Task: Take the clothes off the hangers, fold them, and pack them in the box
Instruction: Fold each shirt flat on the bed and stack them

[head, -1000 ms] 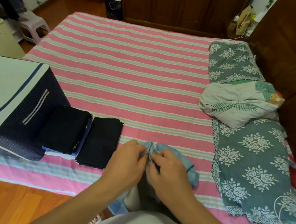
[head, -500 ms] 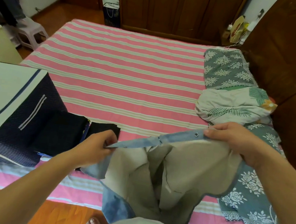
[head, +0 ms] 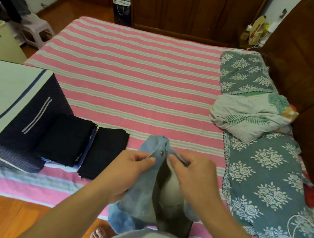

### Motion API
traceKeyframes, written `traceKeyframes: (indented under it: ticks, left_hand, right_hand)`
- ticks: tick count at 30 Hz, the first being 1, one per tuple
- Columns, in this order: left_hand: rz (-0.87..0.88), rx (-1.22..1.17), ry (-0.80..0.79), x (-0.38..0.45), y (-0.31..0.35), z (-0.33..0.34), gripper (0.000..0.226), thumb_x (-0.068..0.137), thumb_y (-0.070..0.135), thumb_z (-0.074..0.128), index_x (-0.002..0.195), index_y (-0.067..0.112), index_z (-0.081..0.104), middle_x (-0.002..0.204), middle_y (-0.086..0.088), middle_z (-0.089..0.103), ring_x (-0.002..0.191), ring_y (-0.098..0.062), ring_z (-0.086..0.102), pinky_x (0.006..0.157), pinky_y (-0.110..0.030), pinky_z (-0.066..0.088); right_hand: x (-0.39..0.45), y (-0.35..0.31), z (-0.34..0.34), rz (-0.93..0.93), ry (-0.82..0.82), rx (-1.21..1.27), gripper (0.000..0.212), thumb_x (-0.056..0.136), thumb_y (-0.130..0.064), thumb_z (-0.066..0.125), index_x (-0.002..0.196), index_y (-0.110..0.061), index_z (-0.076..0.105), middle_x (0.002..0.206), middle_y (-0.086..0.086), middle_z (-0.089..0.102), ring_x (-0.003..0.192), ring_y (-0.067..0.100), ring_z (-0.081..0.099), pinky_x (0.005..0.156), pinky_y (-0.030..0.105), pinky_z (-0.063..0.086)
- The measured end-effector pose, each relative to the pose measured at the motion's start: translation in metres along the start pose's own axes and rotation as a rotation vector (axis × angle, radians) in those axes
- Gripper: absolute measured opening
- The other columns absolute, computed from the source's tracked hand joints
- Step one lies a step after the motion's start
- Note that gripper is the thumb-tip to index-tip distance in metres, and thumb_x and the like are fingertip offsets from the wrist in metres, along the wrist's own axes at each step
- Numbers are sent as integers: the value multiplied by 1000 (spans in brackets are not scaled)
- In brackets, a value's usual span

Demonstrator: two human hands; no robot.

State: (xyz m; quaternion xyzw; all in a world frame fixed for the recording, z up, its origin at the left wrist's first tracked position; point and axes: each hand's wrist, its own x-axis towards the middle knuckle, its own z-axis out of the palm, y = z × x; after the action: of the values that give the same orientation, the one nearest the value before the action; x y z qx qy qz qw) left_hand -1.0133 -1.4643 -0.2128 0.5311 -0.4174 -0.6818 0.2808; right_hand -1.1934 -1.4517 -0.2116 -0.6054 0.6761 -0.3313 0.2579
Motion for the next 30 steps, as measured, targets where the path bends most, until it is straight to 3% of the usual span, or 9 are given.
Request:
traceKeyframes:
  ticks: [2, 4, 8, 12, 15, 18, 20, 25, 30]
  left_hand:
    - [50, 120, 33, 2, -4, 4, 26, 103, 22, 58, 93, 13, 80, 93, -16, 77, 91, -31, 74, 83, -45, 59]
    - [103, 281, 69, 4, -8, 4, 30, 98, 34, 58, 91, 9, 75, 92, -24, 70, 81, -24, 67, 79, -49, 55]
    - [197, 536, 148, 5, -7, 7, 29, 99, 26, 56, 89, 0, 66, 88, -25, 60, 68, -16, 48, 64, -41, 42]
    - [240, 602, 175, 2, -3, 7, 28, 98, 20, 55, 82, -3, 60, 83, -25, 56, 63, -13, 41, 61, -35, 35]
    - [257, 610, 180, 1, 0, 8, 29, 97, 19, 56, 78, -3, 57, 80, -24, 52, 61, -12, 39, 59, -36, 34]
    - [249, 622, 171, 1, 0, 10, 30, 97, 21, 56, 77, -1, 59, 76, -21, 51, 59, -10, 38, 58, -33, 34]
    - [239, 619, 174, 2, -1, 10, 30, 99, 23, 55, 81, 1, 63, 77, -19, 53, 59, -10, 41, 58, -32, 36]
    - [245, 635, 177, 2, -1, 10, 28, 98, 20, 55, 80, 1, 63, 77, -20, 54, 58, -9, 39, 57, -32, 34]
    - [279, 671, 161, 1, 0, 10, 29, 99, 17, 54, 74, 1, 57, 76, -20, 54, 56, -7, 37, 54, -27, 32]
  right_hand:
    - [-6, 2, 11, -59, 23, -71, 31, 95, -41, 61, 81, -14, 72, 62, -2, 63, 57, 12, 55, 57, 39, 47]
    - [-9, 4, 15, -124, 26, -145, 28, 95, -41, 58, 85, -19, 73, 67, -2, 66, 59, 16, 58, 55, 34, 47]
    - [-14, 1, 13, -246, 79, -332, 10, 92, -29, 71, 84, -24, 74, 65, -3, 67, 51, 13, 51, 53, 12, 26]
    - [-11, 7, 16, -309, 162, -380, 21, 94, -33, 59, 95, -27, 79, 67, -2, 71, 52, 21, 61, 53, 22, 43]
    - [-13, 10, 18, -202, 113, -211, 23, 96, -31, 57, 97, -28, 80, 72, -4, 73, 60, 18, 64, 59, 26, 50]
    - [-9, 5, 17, 168, 95, 281, 16, 93, -23, 72, 81, -32, 79, 78, -4, 76, 78, 15, 70, 71, 35, 55]
    - [-6, 2, 15, 281, 75, 474, 20, 91, -18, 73, 79, -34, 77, 82, -8, 77, 83, 8, 69, 74, 29, 53]
    - [-13, -2, 20, 242, -18, 492, 26, 91, -12, 73, 88, -38, 77, 89, -19, 76, 92, 0, 70, 80, 14, 50]
    - [-18, -4, 20, 170, -14, 431, 18, 91, -14, 73, 103, -25, 80, 90, -21, 76, 91, -4, 69, 75, 7, 47]
